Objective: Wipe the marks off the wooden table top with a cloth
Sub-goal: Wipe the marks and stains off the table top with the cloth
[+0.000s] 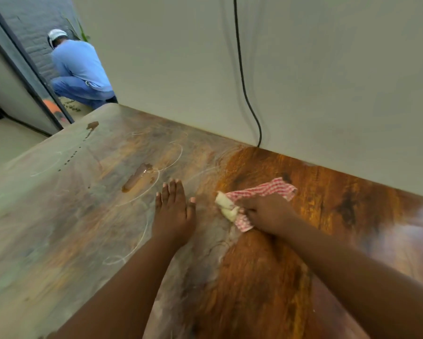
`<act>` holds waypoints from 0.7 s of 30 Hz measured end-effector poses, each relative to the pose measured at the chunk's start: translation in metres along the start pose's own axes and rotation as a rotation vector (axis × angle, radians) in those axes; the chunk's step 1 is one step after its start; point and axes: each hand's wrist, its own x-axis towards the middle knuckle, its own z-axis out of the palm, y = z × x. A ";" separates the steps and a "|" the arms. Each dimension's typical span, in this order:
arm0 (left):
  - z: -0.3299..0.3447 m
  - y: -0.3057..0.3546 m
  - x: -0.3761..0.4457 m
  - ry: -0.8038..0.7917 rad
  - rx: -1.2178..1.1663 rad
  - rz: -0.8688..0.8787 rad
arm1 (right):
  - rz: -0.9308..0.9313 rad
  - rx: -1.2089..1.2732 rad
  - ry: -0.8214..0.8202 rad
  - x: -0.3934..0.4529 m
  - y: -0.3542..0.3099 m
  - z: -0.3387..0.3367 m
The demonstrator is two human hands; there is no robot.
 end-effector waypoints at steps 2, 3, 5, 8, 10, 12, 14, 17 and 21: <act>-0.001 -0.010 -0.016 -0.024 0.049 0.015 | 0.174 -0.049 -0.042 0.005 0.012 -0.012; 0.000 -0.015 -0.024 -0.040 0.075 0.021 | 0.244 -0.054 -0.030 0.014 0.006 -0.014; 0.003 -0.023 -0.039 -0.073 0.096 0.023 | 0.296 -0.015 0.038 0.027 -0.026 -0.008; 0.006 -0.029 -0.057 -0.065 0.070 0.000 | 0.133 0.045 0.090 0.014 -0.088 0.018; 0.001 -0.032 -0.066 -0.056 0.065 0.009 | -0.047 0.036 0.087 -0.022 -0.111 0.034; -0.008 -0.036 -0.076 -0.043 0.075 0.012 | -0.185 0.073 0.046 -0.060 -0.104 0.038; -0.020 -0.043 -0.090 -0.045 0.100 0.009 | -0.193 0.082 -0.032 -0.078 -0.082 0.026; -0.032 -0.055 -0.112 -0.058 0.153 0.021 | 0.067 -0.010 -0.033 -0.052 -0.061 0.002; -0.037 -0.066 -0.137 -0.084 0.189 -0.027 | 0.187 -0.032 0.003 -0.026 -0.127 0.015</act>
